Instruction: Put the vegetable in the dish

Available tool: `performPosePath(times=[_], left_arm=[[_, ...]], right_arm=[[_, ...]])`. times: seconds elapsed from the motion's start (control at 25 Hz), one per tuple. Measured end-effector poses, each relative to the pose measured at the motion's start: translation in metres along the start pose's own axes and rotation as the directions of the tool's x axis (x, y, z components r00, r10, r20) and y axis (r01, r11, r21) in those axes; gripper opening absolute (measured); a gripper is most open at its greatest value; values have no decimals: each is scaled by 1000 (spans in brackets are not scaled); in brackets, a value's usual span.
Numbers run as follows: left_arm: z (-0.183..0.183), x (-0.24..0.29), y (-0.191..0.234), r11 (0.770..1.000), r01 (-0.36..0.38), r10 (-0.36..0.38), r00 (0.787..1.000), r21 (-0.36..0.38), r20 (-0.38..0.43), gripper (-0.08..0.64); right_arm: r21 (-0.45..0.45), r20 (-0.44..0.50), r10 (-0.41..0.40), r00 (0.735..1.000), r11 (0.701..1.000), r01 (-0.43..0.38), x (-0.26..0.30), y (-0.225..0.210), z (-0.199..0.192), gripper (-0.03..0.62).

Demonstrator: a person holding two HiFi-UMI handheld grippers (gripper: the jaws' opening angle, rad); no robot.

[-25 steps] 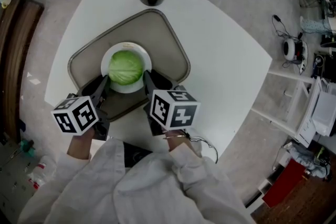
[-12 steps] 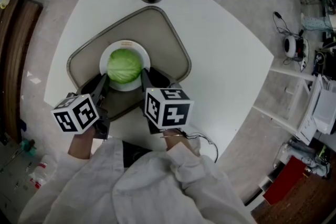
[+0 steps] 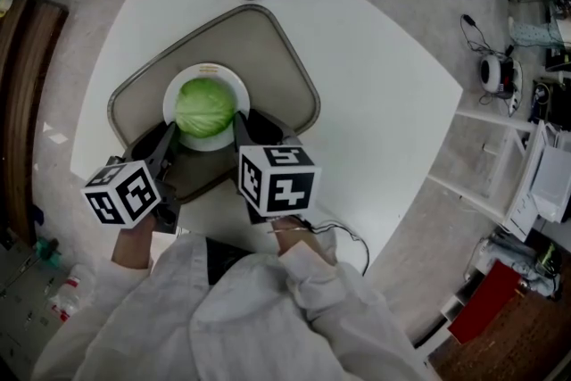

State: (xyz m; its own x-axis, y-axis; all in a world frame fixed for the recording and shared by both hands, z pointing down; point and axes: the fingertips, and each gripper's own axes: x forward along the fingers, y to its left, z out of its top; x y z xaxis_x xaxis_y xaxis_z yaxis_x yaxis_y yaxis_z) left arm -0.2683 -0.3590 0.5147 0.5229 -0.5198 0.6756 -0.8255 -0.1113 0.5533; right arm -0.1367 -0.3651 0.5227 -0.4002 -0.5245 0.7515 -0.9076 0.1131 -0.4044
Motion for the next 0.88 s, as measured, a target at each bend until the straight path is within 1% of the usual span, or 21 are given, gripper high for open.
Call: performPosePath(times=[0.2, 0.36, 0.44, 0.56, 0.68, 0.76, 0.88], left_arm=[[-1, 0, 0, 999, 9, -9, 1000, 31, -2, 63], [-2, 0, -1, 1000, 7, -7, 1000, 18, 2, 64], [-2, -1, -1, 1000, -2, 2, 1000, 17, 5, 63], [-4, -2, 1, 999, -37, 36, 999, 22, 12, 64], [-3, -6, 2, 999, -48, 48, 998, -1, 31, 64], [1, -10, 1, 999, -45, 46, 998, -13, 51, 64], [6, -16, -3, 999, -54, 54, 995, -4, 84, 64]], right_arm=[[-32, 4, 11, 1000, 999, -11, 0, -1, -1, 66], [-38, -2, 5, 1000, 999, -5, 0, -1, -2, 66], [-36, -3, 2, 1000, 999, -2, 0, -1, -2, 66], [-28, -10, 11, 1000, 1000, -11, 1, -2, -1, 66], [-13, -2, 34, 999, 999, -34, 0, -2, 1, 66], [-22, 7, 49, 999, 999, -49, -3, -1, 3, 66], [-43, 22, 71, 997, 997, -70, -10, 1, 6, 66]])
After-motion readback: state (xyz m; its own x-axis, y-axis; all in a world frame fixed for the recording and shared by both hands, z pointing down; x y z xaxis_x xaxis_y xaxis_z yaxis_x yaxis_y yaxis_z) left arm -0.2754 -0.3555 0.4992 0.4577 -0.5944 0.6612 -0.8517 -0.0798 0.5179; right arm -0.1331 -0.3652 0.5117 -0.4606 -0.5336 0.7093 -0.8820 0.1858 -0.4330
